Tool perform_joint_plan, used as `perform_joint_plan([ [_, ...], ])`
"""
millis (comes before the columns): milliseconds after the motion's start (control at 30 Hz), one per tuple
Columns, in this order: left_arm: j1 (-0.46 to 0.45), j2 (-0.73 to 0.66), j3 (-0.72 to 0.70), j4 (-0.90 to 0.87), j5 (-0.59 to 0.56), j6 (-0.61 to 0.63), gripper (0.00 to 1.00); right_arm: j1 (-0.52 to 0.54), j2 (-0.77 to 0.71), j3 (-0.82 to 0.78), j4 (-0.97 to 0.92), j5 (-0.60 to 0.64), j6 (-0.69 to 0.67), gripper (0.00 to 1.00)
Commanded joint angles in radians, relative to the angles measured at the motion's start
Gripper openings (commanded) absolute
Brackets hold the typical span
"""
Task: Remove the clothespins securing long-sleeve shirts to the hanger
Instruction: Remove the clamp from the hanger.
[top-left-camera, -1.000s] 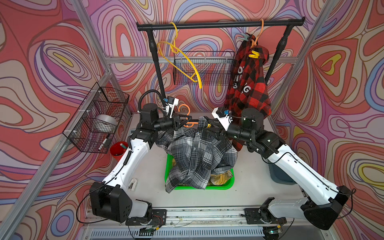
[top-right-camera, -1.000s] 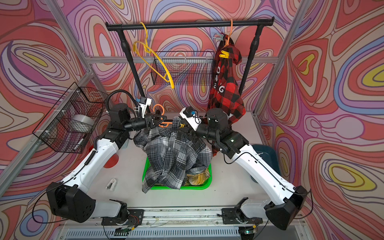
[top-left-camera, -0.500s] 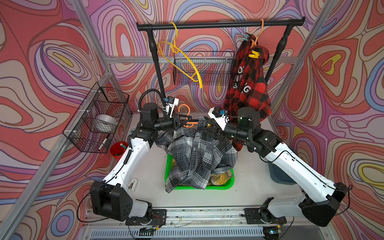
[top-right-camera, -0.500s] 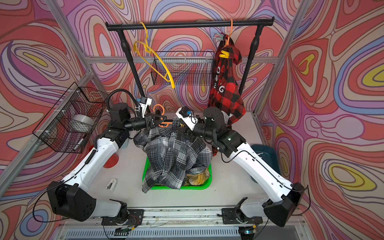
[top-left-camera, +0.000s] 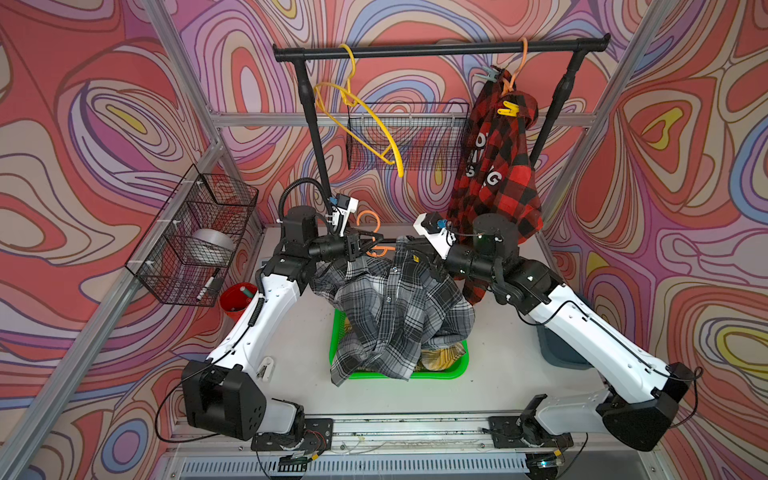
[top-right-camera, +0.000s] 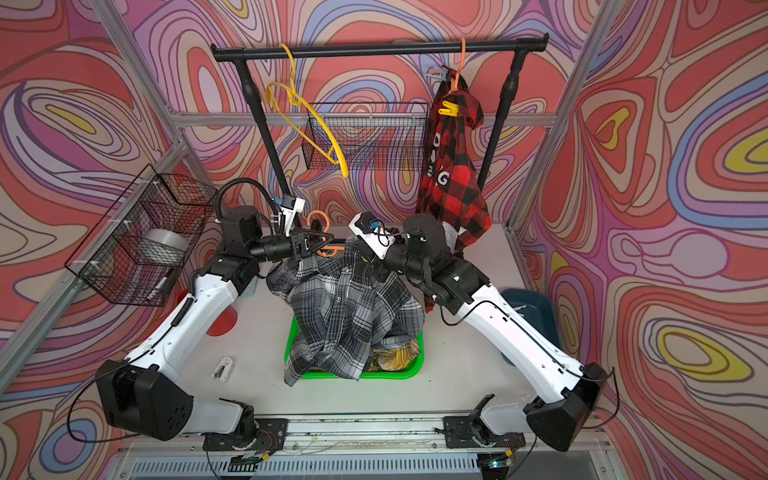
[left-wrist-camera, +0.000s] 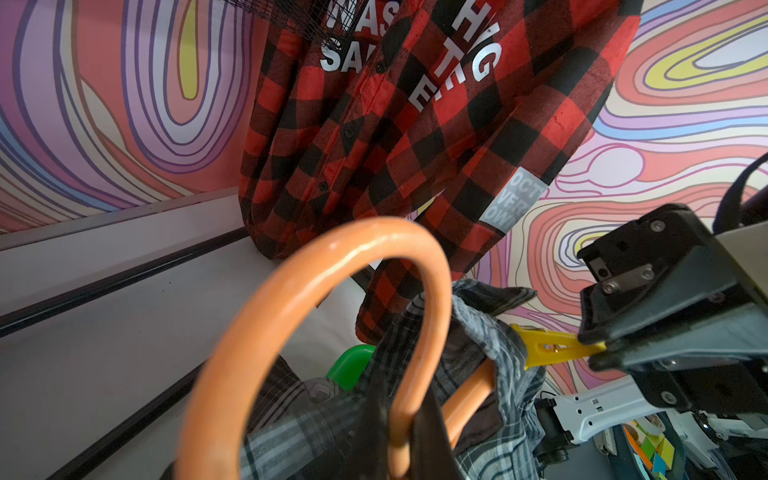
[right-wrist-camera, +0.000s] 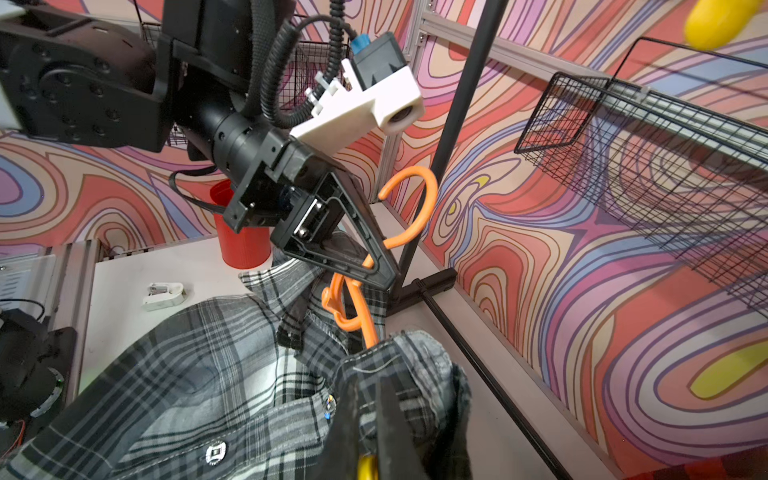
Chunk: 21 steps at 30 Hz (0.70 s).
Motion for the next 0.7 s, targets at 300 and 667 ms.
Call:
perform_joint_plan([
  [300, 0.007, 0.002, 0.047, 0.040, 0.019, -0.008, 0.00, 0.011, 0.012, 0.025, -0.067, -0.004, 0.016, 0.00],
  [667, 0.009, 0.005, 0.035, 0.029, 0.010, 0.008, 0.00, 0.010, 0.008, 0.130, -0.072, -0.031, 0.090, 0.00],
])
